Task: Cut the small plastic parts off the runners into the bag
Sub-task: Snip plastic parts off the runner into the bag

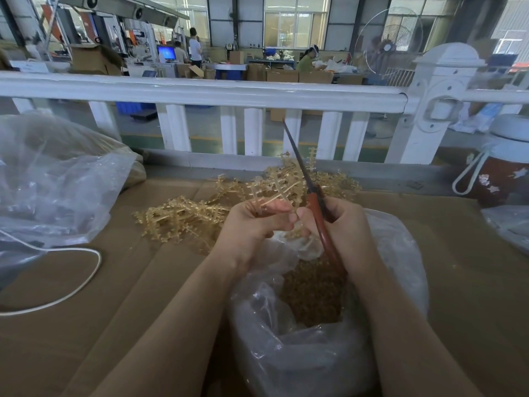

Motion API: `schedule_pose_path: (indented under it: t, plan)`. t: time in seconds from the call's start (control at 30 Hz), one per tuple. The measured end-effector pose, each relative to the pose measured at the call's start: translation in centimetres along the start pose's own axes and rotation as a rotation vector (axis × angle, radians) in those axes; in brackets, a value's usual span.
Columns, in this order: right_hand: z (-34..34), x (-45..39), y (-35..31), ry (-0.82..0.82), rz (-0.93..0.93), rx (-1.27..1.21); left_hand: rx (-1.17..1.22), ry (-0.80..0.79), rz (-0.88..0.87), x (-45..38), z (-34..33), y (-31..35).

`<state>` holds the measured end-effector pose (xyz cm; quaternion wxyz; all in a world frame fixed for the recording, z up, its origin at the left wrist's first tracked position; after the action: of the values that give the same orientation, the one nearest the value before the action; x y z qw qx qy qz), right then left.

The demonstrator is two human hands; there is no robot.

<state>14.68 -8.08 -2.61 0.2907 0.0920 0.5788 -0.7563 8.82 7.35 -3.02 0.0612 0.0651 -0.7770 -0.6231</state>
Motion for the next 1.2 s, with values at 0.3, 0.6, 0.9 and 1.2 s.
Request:
schedule_pose_path:
  t: [0.3, 0.6, 0.9, 1.2]
  plan:
    - [-0.1, -0.2, 0.0, -0.047, -0.048, -0.063, -0.108, -0.061, 0.038, 0.3, -0.3, 0.1]
    - [-0.2, -0.3, 0.4, -0.059, -0.044, -0.030, 0.051, 0.022, 0.024, 0.0, 0.2, 0.1]
    - [0.1, -0.3, 1.5, -0.060, 0.009, 0.150, 0.034, 0.062, 0.013, -0.1, 0.4, 0.3]
    - [0.2, 0.5, 0.6, -0.042, 0.123, 0.277, 0.162, 0.197, -0.040, -0.2, 1.0, 0.5]
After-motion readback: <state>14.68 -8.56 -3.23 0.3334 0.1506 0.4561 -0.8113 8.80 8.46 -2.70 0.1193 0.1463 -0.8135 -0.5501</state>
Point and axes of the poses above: each hand's wrist, its own x-axis away from the middle knuckle, its own z-axis out of the back of the hand, y = z × x, the point moved 2 cm from there along -x, towards the middle knuckle, and after that the axes turned 11 degrees about z, right-handed, at the moved point
